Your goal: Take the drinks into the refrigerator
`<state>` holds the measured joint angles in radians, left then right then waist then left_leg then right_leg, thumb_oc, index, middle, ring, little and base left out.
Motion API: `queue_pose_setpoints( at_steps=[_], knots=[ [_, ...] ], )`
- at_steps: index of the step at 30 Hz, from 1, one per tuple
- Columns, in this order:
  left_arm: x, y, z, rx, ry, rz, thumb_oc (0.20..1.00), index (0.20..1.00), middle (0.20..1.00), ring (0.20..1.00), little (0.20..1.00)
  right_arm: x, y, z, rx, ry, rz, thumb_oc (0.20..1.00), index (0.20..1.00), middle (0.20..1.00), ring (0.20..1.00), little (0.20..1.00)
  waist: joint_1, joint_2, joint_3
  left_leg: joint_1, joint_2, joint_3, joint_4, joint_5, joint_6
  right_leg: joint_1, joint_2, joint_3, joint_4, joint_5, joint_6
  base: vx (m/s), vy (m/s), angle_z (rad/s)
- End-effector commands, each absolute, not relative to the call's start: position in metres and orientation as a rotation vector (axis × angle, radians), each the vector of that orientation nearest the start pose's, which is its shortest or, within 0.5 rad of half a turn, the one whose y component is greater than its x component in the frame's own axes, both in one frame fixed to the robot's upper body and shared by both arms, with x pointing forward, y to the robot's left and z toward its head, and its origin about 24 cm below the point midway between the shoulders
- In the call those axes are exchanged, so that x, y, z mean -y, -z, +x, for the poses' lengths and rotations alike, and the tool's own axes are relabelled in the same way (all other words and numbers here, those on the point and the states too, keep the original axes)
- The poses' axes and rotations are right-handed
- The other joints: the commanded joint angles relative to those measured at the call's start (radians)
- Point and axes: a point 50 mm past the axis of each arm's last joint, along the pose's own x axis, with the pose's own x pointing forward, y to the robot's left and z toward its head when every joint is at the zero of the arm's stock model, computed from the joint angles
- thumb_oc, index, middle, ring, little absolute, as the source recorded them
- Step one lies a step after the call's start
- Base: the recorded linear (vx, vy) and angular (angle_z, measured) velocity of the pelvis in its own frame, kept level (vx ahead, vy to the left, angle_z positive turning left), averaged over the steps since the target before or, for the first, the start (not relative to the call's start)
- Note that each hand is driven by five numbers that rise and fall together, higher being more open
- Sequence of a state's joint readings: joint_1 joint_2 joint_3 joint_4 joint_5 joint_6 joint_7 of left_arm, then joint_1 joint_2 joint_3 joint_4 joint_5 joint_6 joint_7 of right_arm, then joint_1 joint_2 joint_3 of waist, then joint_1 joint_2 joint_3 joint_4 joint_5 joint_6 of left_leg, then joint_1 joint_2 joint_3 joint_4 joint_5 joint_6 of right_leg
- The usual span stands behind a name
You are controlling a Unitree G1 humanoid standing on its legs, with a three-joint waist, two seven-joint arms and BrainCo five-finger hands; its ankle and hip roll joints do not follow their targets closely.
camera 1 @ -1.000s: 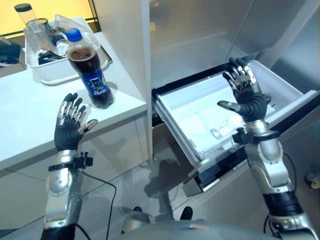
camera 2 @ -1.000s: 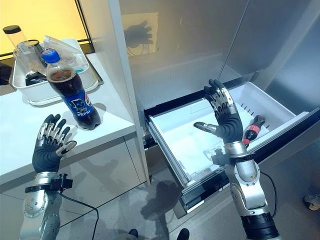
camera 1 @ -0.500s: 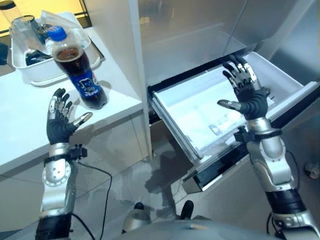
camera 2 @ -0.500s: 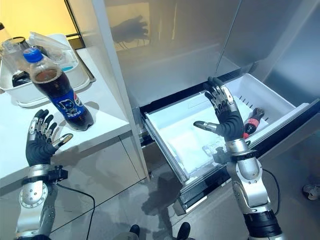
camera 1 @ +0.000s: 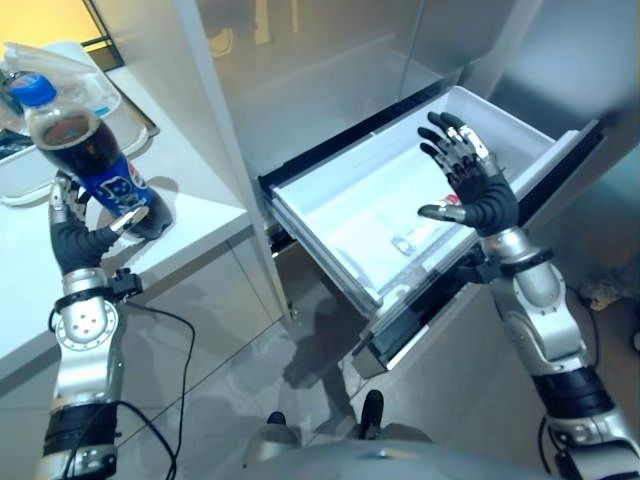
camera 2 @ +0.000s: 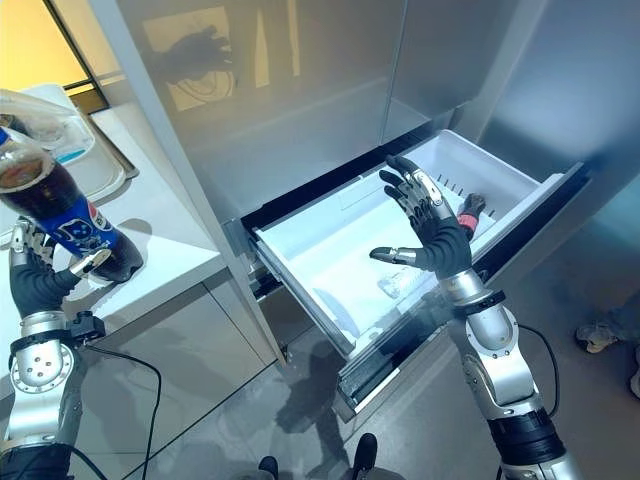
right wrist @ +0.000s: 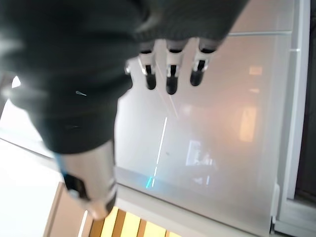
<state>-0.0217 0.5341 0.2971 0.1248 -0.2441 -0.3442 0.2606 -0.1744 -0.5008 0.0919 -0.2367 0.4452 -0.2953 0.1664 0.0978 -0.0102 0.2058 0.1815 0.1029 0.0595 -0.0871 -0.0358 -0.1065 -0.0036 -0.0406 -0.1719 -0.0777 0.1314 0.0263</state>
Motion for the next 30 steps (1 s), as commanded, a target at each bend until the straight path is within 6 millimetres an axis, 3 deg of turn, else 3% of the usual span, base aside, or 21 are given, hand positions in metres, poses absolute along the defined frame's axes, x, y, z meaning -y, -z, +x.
queue_pose_setpoints(
  at_steps=[1,18,20,21,23,24,30],
  knots=[
    [-0.337,-0.150,0.238,0.487,-0.546,0.384,1.000,1.000,1.000,1.000,1.000,0.167,-0.201,0.244,0.771,-0.464,-0.025,1.000,1.000,1.000,1.000,1.000,-0.004,-0.024,-0.042,-0.034,-0.028,-0.030,0.000,-0.018,0.057,0.044,-0.057,0.019,0.152,-0.165,0.072,0.02,0.012,-0.07],
    [-0.327,-0.143,0.256,0.426,-0.442,0.369,1.000,1.000,1.000,1.000,1.000,0.166,-0.191,0.239,0.734,-0.480,0.004,1.000,1.000,1.000,1.000,1.000,-0.034,-0.030,-0.049,-0.012,-0.028,-0.011,0.000,-0.036,0.057,0.058,-0.049,0.043,0.129,-0.152,0.076,0.00,0.003,-0.04],
    [-0.326,-0.140,0.259,0.408,-0.430,0.367,0.884,0.884,0.884,0.884,0.884,0.165,-0.189,0.238,0.729,-0.482,0.007,1.000,1.000,1.000,1.000,1.000,-0.039,-0.031,-0.051,-0.008,-0.030,-0.007,0.000,-0.038,0.057,0.061,-0.049,0.044,0.127,-0.151,0.076,0.01,0.005,-0.13],
    [-0.325,-0.137,0.261,0.396,-0.428,0.364,0.576,0.576,0.576,0.576,0.576,0.165,-0.188,0.238,0.726,-0.484,0.012,1.000,1.000,1.000,1.000,1.000,-0.043,-0.032,-0.052,-0.006,-0.030,-0.005,0.000,-0.039,0.056,0.062,-0.047,0.047,0.126,-0.151,0.076,0.01,0.000,-0.09],
    [-0.323,-0.137,0.263,0.397,-0.419,0.358,0.260,0.260,0.260,0.260,0.260,0.165,-0.187,0.237,0.722,-0.486,0.016,1.000,1.000,1.000,1.000,1.000,-0.046,-0.033,-0.054,-0.004,-0.030,-0.004,0.000,-0.041,0.056,0.064,-0.047,0.046,0.125,-0.151,0.075,0.01,-0.004,-0.07],
    [-0.322,-0.137,0.264,0.396,-0.417,0.358,0.200,0.200,0.200,0.200,0.200,0.164,-0.187,0.237,0.723,-0.488,0.018,1.000,1.000,1.000,1.000,1.000,-0.046,-0.034,-0.054,-0.003,-0.029,-0.004,0.000,-0.041,0.056,0.066,-0.047,0.046,0.125,-0.151,0.075,0.00,-0.003,-0.04],
    [-0.322,-0.134,0.265,0.384,-0.415,0.348,0.200,0.200,0.200,0.200,0.200,0.165,-0.185,0.235,0.717,-0.487,0.022,1.000,1.000,1.000,1.000,1.000,-0.054,-0.035,-0.058,0.003,-0.029,0.001,0.000,-0.044,0.056,0.067,-0.045,0.053,0.123,-0.148,0.076,0.00,0.000,-0.01]
  ],
)
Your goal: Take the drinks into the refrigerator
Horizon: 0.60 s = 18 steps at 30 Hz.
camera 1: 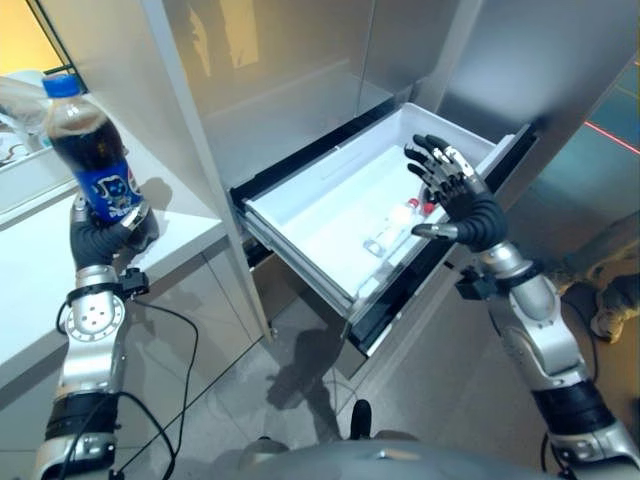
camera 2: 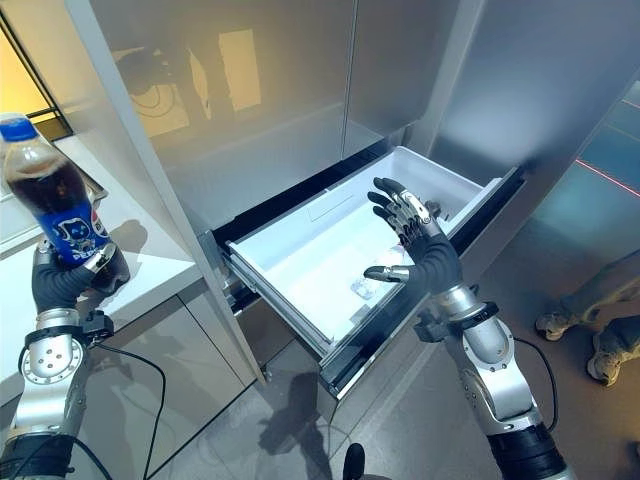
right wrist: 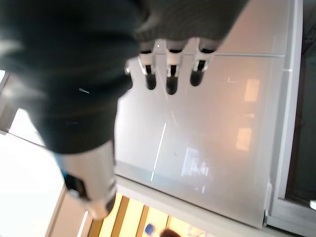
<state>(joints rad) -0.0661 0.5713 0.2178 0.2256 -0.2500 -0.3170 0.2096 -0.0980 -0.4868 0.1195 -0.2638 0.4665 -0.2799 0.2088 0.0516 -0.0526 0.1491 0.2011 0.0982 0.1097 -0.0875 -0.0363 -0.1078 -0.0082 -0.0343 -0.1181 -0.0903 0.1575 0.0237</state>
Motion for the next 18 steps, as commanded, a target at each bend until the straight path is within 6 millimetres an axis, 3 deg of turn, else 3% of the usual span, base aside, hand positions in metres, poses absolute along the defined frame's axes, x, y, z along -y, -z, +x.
queue_pose_setpoints(
  at_steps=[1,16,17,18],
  knots=[
    [-0.321,-0.133,0.266,0.379,-0.411,0.345,0.200,0.200,0.200,0.200,0.200,0.164,-0.184,0.235,0.714,-0.488,0.025,1.000,1.000,1.000,1.000,1.000,-0.011,0.008,-0.002,-0.017,-0.024,-0.047,0.000,-0.043,0.057,0.073,-0.051,0.002,0.135,-0.174,0.078,0.00,0.000,0.00],
    [-0.304,-0.132,0.264,0.424,-0.328,0.296,0.200,0.200,0.200,0.200,0.200,0.169,-0.177,0.238,0.687,-0.450,0.021,1.000,1.000,1.000,1.000,1.000,-0.013,0.007,-0.001,-0.019,-0.028,-0.046,0.000,-0.043,0.058,0.072,-0.056,0.002,0.132,-0.161,0.081,0.00,0.000,-0.02],
    [-0.287,-0.146,0.258,0.508,-0.229,0.268,0.200,0.200,0.200,0.200,0.200,0.177,-0.175,0.245,0.669,-0.410,0.016,1.000,1.000,1.000,1.000,1.000,-0.003,0.006,-0.002,-0.021,-0.030,-0.050,0.000,-0.043,0.059,0.075,-0.058,0.000,0.130,-0.159,0.082,0.00,0.000,0.00],
    [-0.287,-0.146,0.257,0.507,-0.229,0.267,0.200,0.200,0.200,0.200,0.200,0.177,-0.175,0.245,0.669,-0.411,0.016,1.000,1.000,1.000,1.000,1.000,-0.004,0.007,-0.002,-0.021,-0.030,-0.050,0.000,-0.043,0.060,0.075,-0.058,0.000,0.129,-0.158,0.082,0.00,0.000,0.00]
  ],
)
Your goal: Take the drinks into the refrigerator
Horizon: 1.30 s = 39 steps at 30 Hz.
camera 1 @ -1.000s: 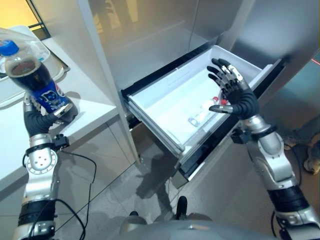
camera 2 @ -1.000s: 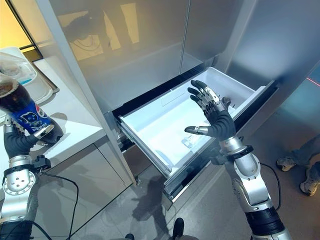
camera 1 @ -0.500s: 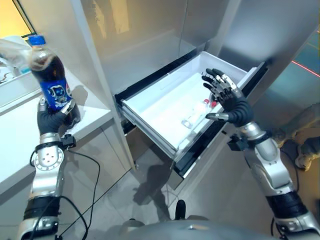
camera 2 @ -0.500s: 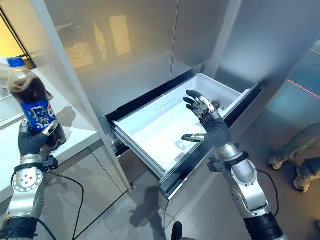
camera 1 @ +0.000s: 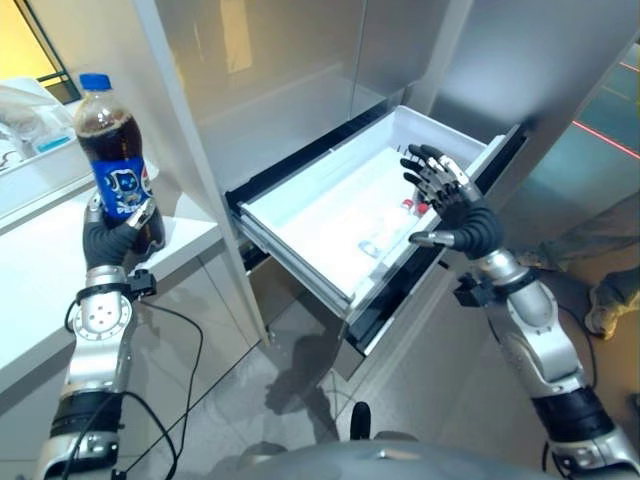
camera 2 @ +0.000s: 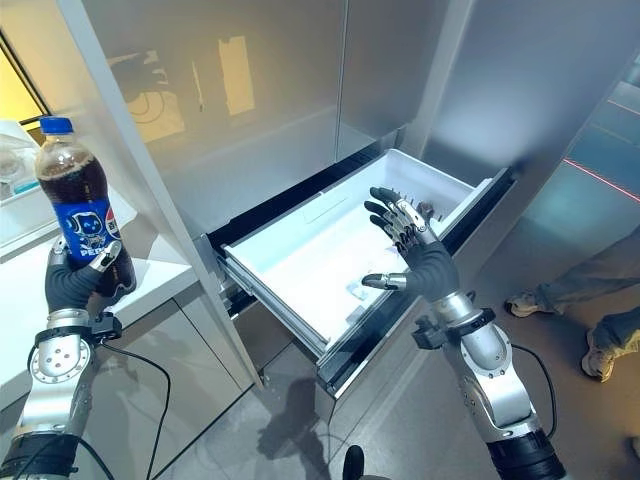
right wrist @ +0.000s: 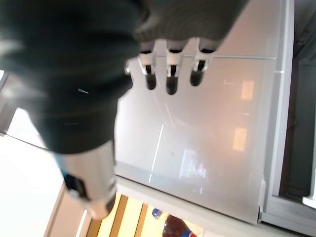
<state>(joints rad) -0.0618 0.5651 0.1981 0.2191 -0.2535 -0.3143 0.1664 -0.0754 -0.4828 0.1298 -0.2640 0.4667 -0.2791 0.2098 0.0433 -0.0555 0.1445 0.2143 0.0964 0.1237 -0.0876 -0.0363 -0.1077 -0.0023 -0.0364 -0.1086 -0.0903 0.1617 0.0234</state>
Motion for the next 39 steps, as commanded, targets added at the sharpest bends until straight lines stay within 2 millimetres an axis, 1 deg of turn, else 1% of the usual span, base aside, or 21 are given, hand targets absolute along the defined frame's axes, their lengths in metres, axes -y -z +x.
queue_pose_setpoints(
  at_steps=[1,2,4,5,7,8,9,11,14,17,19,21,22,24,26,27,28,29,31,35,39],
  knots=[
    [-0.285,-0.147,0.255,0.517,-0.195,0.247,0.200,0.200,0.200,0.200,0.200,0.179,-0.175,0.249,0.661,-0.412,0.023,1.000,1.000,1.000,1.000,1.000,0.008,0.008,0.002,-0.035,-0.029,-0.066,0.000,-0.042,0.060,0.070,-0.057,-0.011,0.128,-0.162,0.082,0.00,0.000,0.00],
    [-0.285,-0.147,0.255,0.517,-0.196,0.247,0.200,0.200,0.200,0.200,0.200,0.179,-0.175,0.249,0.662,-0.412,0.023,1.000,1.000,1.000,1.000,1.000,0.007,0.008,0.002,-0.035,-0.029,-0.066,0.000,-0.042,0.060,0.070,-0.057,-0.011,0.128,-0.162,0.082,0.00,0.000,0.00],
    [-0.259,-0.162,0.248,0.589,0.029,0.152,0.200,0.200,0.200,0.200,0.200,0.186,-0.166,0.265,0.570,-0.418,0.096,1.000,1.000,1.000,1.000,1.000,0.024,0.002,-0.001,-0.037,-0.032,-0.071,0.000,-0.039,0.061,0.077,-0.061,-0.017,0.123,-0.156,0.083,0.00,0.000,0.00],
    [-0.259,-0.162,0.248,0.588,0.031,0.150,0.200,0.200,0.200,0.200,0.200,0.186,-0.166,0.266,0.570,-0.419,0.096,1.000,1.000,1.000,1.000,1.000,0.024,0.002,-0.001,-0.037,-0.032,-0.071,0.000,-0.039,0.061,0.077,-0.061,-0.017,0.123,-0.156,0.083,0.00,0.000,0.00],
    [-0.246,-0.167,0.243,0.612,0.151,0.067,0.200,0.200,0.200,0.200,0.200,0.189,-0.165,0.272,0.534,-0.441,0.132,1.000,1.000,1.000,1.000,1.000,0.032,-0.003,-0.002,-0.039,-0.033,-0.075,0.000,-0.038,0.061,0.079,-0.062,-0.019,0.121,-0.155,0.083,0.00,0.000,0.00],
    [-0.234,-0.169,0.240,0.616,0.240,0.016,0.200,0.200,0.200,0.200,0.200,0.191,-0.164,0.279,0.509,-0.443,0.147,1.000,1.000,1.000,1.000,1.000,0.038,-0.007,-0.003,-0.039,-0.032,-0.077,0.000,-0.037,0.061,0.081,-0.064,-0.023,0.121,-0.153,0.083,-0.02,-0.015,0.05],
    [-0.234,-0.169,0.240,0.616,0.241,0.015,0.200,0.200,0.200,0.200,0.200,0.191,-0.164,0.279,0.510,-0.443,0.148,1.000,1.000,1.000,1.000,1.000,0.038,-0.007,-0.003,-0.039,-0.032,-0.077,0.000,-0.037,0.061,0.081,-0.064,-0.023,0.121,-0.153,0.083,-0.01,-0.019,0.06],
    [-0.224,-0.171,0.236,0.623,0.325,-0.036,0.200,0.200,0.200,0.200,0.200,0.191,-0.163,0.284,0.488,-0.469,0.179,1.000,1.000,1.000,1.000,1.000,0.045,-0.013,-0.004,-0.039,-0.032,-0.080,0.000,-0.037,0.062,0.082,-0.064,-0.026,0.122,-0.153,0.083,-0.01,-0.018,0.07],
    [-0.210,-0.180,0.229,0.634,0.469,-0.047,0.200,0.200,0.200,0.200,0.200,0.190,-0.167,0.288,0.472,-0.503,0.161,1.000,1.000,1.000,1.000,1.000,0.051,-0.019,-0.005,-0.039,-0.033,-0.083,0.000,-0.037,0.063,0.082,-0.065,-0.029,0.123,-0.151,0.084,0.00,-0.006,0.01],
    [-0.192,-0.181,0.227,0.605,0.616,-0.082,0.200,0.200,0.200,0.200,0.200,0.175,-0.171,0.292,0.454,-0.607,0.166,1.000,1.000,1.000,1.000,1.000,0.054,-0.024,-0.006,-0.039,-0.034,-0.084,0.000,-0.036,0.064,0.082,-0.068,-0.030,0.125,-0.149,0.086,0.00,0.000,0.00],
    [-0.183,-0.182,0.226,0.591,0.697,-0.074,0.200,0.200,0.200,0.200,0.200,0.163,-0.171,0.295,0.433,-0.671,0.200,1.000,1.000,1.000,1.000,1.000,0.056,-0.025,-0.005,-0.038,-0.034,-0.085,0.000,-0.035,0.065,0.081,-0.069,-0.029,0.128,-0.148,0.087,0.00,0.000,0.00],
    [-0.171,-0.183,0.227,0.564,0.792,-0.036,0.200,0.200,0.200,0.200,0.200,0.147,-0.170,0.300,0.398,-0.746,0.225,1.000,1.000,1.000,1.000,1.000,0.057,-0.024,-0.006,-0.036,-0.035,-0.084,0.000,-0.033,0.065,0.080,-0.071,-0.027,0.130,-0.146,0.088,0.00,0.000,0.00],
    [-0.170,-0.184,0.227,0.560,0.809,-0.028,0.200,0.200,0.200,0.200,0.200,0.144,-0.171,0.301,0.392,-0.764,0.228,1.000,1.000,1.000,1.000,1.000,0.058,-0.024,-0.004,-0.036,-0.035,-0.082,0.000,-0.033,0.065,0.080,-0.071,-0.025,0.130,-0.145,0.088,0.00,0.000,0.00],
    [-0.162,-0.181,0.227,0.520,0.877,-0.002,0.200,0.200,0.200,0.200,0.200,0.130,-0.168,0.303,0.347,-0.832,0.276,1.000,1.000,1.000,1.000,1.000,0.059,-0.022,-0.006,-0.034,-0.036,-0.080,0.000,-0.032,0.065,0.080,-0.072,-0.023,0.128,-0.144,0.089,0.00,0.000,0.00],
    [-0.157,-0.180,0.227,0.502,0.923,0.022,0.200,0.200,0.200,0.200,0.200,0.117,-0.170,0.306,0.321,-0.893,0.304,1.000,1.000,1.000,1.000,1.000,0.061,-0.021,-0.005,-0.032,-0.036,-0.078,0.000,-0.031,0.064,0.080,-0.072,-0.021,0.129,-0.143,0.090,0.00,0.000,0.00],
    [-0.157,-0.180,0.227,0.502,0.923,0.022,0.200,0.200,0.200,0.200,0.200,0.117,-0.170,0.306,0.321,-0.893,0.304,1.000,1.000,1.000,1.000,1.000,0.061,-0.021,-0.005,-0.032,-0.036,-0.078,0.000,-0.031,0.064,0.080,-0.072,-0.021,0.129,-0.143,0.090,0.00,0.000,0.00],
    [-0.152,-0.179,0.228,0.482,0.965,0.055,0.200,0.200,0.200,0.200,0.200,0.104,-0.171,0.305,0.285,-0.970,0.314,1.000,1.000,1.000,1.000,1.000,0.061,-0.019,-0.005,-0.031,-0.036,-0.076,0.000,-0.029,0.064,0.078,-0.073,-0.020,0.130,-0.143,0.090,0.00,0.000,0.00],
    [-0.152,-0.179,0.228,0.479,0.974,0.068,0.200,0.200,0.200,0.200,0.200,0.101,-0.172,0.305,0.282,-0.988,0.317,1.000,1.000,1.000,1.000,1.000,0.061,-0.018,-0.004,-0.030,-0.036,-0.076,0.000,-0.029,0.064,0.078,-0.073,-0.020,0.130,-0.142,0.091,0.00,0.000,0.00],
    [-0.149,-0.178,0.228,0.465,1.003,0.105,0.200,0.200,0.200,0.200,0.200,0.089,-0.174,0.302,0.255,-1.063,0.296,1.000,1.000,1.000,1.000,1.000,0.063,-0.017,-0.005,-0.031,-0.036,-0.074,0.000,-0.028,0.063,0.076,-0.073,-0.017,0.132,-0.142,0.092,0.00,0.000,0.00],
    [-0.144,-0.174,0.231,0.439,1.034,0.134,0.200,0.200,0.200,0.200,0.200,0.071,-0.179,0.295,0.230,-1.175,0.269,1.000,1.000,1.000,1.000,1.000,0.064,-0.013,-0.002,-0.031,-0.037,-0.072,0.000,-0.025,0.063,0.076,-0.073,-0.014,0.133,-0.141,0.093,0.00,0.000,0.00],
    [-0.140,-0.171,0.233,0.418,1.066,0.158,0.200,0.200,0.200,0.200,0.200,0.055,-0.189,0.286,0.246,-1.276,0.232,1.000,1.000,1.000,1.000,1.000,0.064,-0.010,-0.001,-0.030,-0.037,-0.071,0.000,-0.024,0.063,0.075,-0.072,-0.012,0.132,-0.139,0.093,0.00,0.000,0.00]
  ],
)
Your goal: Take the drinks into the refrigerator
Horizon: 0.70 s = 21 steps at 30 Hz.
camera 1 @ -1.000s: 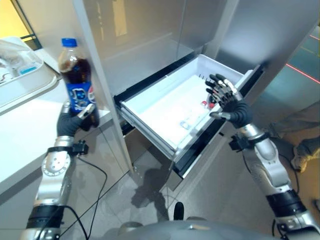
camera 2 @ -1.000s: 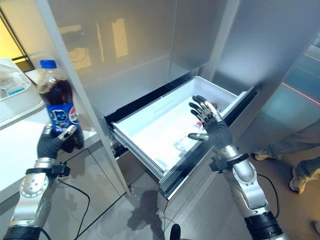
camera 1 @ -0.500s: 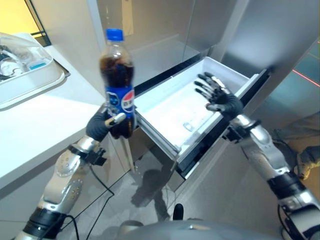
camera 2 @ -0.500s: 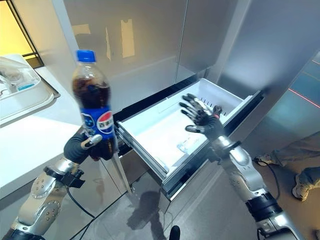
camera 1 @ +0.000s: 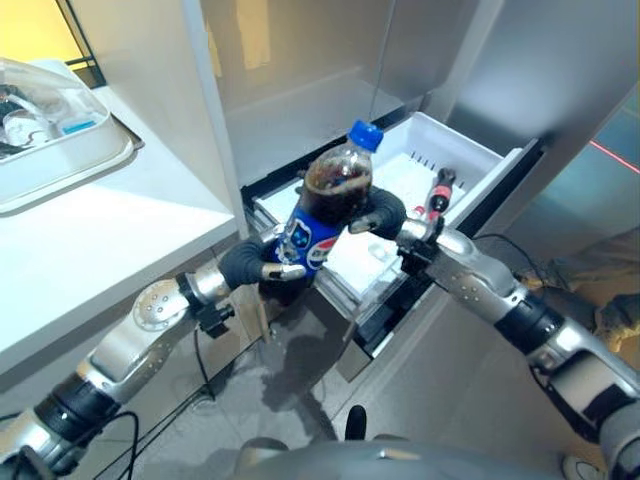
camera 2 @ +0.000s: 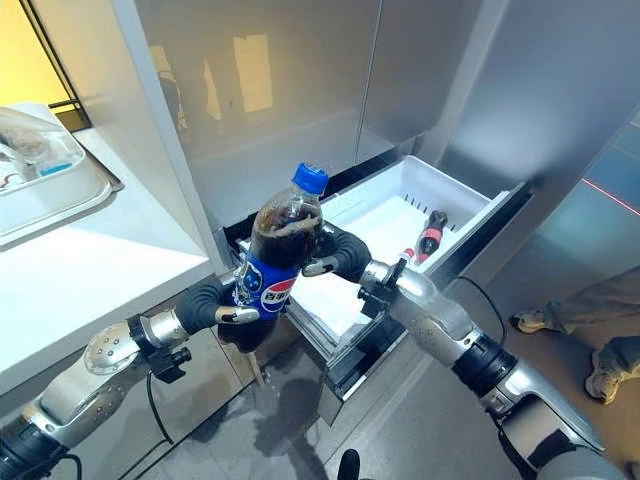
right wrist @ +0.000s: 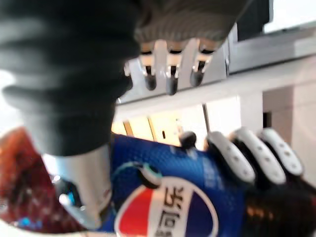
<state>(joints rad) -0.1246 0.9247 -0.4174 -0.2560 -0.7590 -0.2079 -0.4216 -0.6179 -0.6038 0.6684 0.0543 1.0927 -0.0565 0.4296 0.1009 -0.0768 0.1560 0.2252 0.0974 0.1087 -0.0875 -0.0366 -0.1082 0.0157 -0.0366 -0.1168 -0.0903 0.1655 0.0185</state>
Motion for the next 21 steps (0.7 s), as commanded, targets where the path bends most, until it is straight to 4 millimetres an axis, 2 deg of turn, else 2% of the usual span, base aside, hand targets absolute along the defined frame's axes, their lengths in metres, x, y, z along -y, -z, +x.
queue_pose_setpoints(
  at_steps=[1,5,21],
  knots=[
    [-0.139,-0.171,0.233,0.418,1.066,0.156,0.200,0.200,0.200,0.200,0.200,0.052,-0.190,0.284,0.252,-1.290,0.241,1.000,1.000,1.000,1.000,1.000,0.007,0.012,-0.012,-0.041,-0.039,-0.054,0.000,-0.025,0.064,0.057,-0.072,-0.004,0.131,-0.143,0.099,0.00,0.000,0.00],
    [-0.141,-0.168,0.234,0.407,1.050,0.163,0.200,0.200,0.200,0.200,0.200,0.045,-0.199,0.274,0.286,-1.362,0.265,1.000,1.000,1.000,1.000,1.000,0.011,0.012,-0.013,-0.039,-0.038,-0.052,0.000,-0.024,0.064,0.060,-0.072,-0.004,0.130,-0.141,0.100,0.00,0.000,0.00],
    [-0.150,-0.157,0.238,0.394,0.975,0.168,0.200,0.200,0.200,0.200,0.200,0.034,-0.228,0.229,0.398,-1.637,0.292,1.000,1.000,1.000,1.000,1.000,0.015,0.011,-0.013,-0.043,-0.037,-0.048,0.000,-0.022,0.064,0.063,-0.070,-0.012,0.124,-0.139,0.101,0.00,0.000,0.00]
  ],
)
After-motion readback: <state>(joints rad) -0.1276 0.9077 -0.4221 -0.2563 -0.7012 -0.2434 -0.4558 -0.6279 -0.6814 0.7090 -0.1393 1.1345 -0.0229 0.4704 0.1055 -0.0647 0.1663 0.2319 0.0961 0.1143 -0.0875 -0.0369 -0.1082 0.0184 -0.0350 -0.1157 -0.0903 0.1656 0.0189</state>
